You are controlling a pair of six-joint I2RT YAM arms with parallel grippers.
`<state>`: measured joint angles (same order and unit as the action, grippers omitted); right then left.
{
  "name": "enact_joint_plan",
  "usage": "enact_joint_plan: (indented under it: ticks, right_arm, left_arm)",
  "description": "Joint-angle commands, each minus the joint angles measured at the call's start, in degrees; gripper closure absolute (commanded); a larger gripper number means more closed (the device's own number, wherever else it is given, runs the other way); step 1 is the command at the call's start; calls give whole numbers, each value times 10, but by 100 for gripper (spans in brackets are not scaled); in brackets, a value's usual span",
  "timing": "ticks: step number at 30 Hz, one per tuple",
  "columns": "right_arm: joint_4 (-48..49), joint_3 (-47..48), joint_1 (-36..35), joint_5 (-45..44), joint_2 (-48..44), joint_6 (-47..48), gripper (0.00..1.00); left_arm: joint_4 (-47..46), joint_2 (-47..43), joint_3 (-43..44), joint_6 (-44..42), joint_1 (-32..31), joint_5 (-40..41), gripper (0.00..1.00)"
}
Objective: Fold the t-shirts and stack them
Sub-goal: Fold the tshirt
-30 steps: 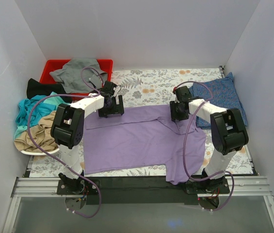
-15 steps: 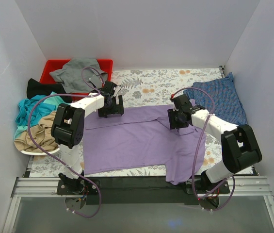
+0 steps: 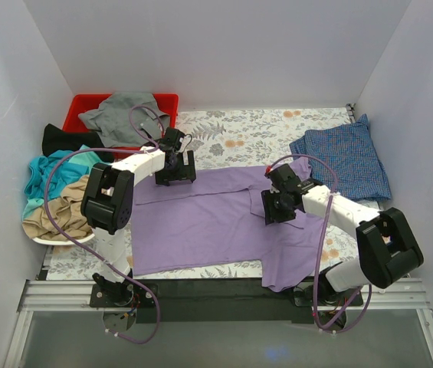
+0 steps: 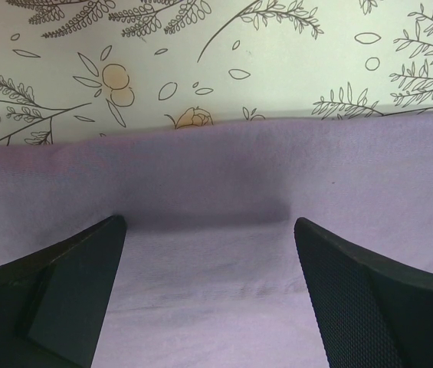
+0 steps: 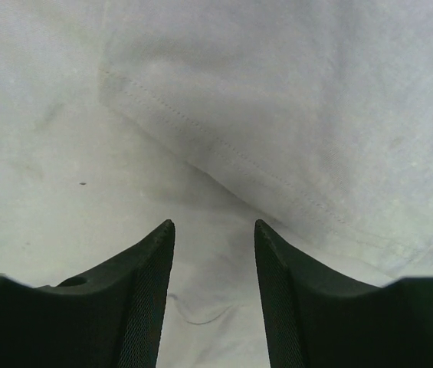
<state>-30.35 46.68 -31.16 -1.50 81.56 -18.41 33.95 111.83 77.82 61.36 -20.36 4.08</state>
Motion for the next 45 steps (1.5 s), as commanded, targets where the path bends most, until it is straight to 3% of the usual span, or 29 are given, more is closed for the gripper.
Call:
enact_joint_plan:
  ticks: [1,8,12,19,27,36,38,42,45]
  right_arm:
    - [-22,13,-14,25,-32,-28,48]
    - [-35,37,-9,-87,-75,-43,45]
    - [-29,35,26,-86,-55,-44,39]
    - [73,61,81,-54,60,6,39]
    - [78,151,113,-32,188,36,39]
    - [50,255,121,-1,273,89,39]
    - [51,267,122,4,278,100,39]
    - [54,285,123,-2,259,116,39]
    - [70,258,122,-16,165,127,37]
  left_arm:
    - [12,-6,0,-6,4,17,8]
    - [15,-34,10,-11,3,8,8]
    - [9,-60,-3,-19,4,22,8]
    - [51,15,48,-27,8,83,8]
    - [62,73,104,-50,34,144,8]
    - [42,102,131,-81,62,218,8]
    - [38,99,126,-80,63,247,8]
    - [29,71,121,-85,64,227,8]
    - [20,14,120,-78,63,165,8]
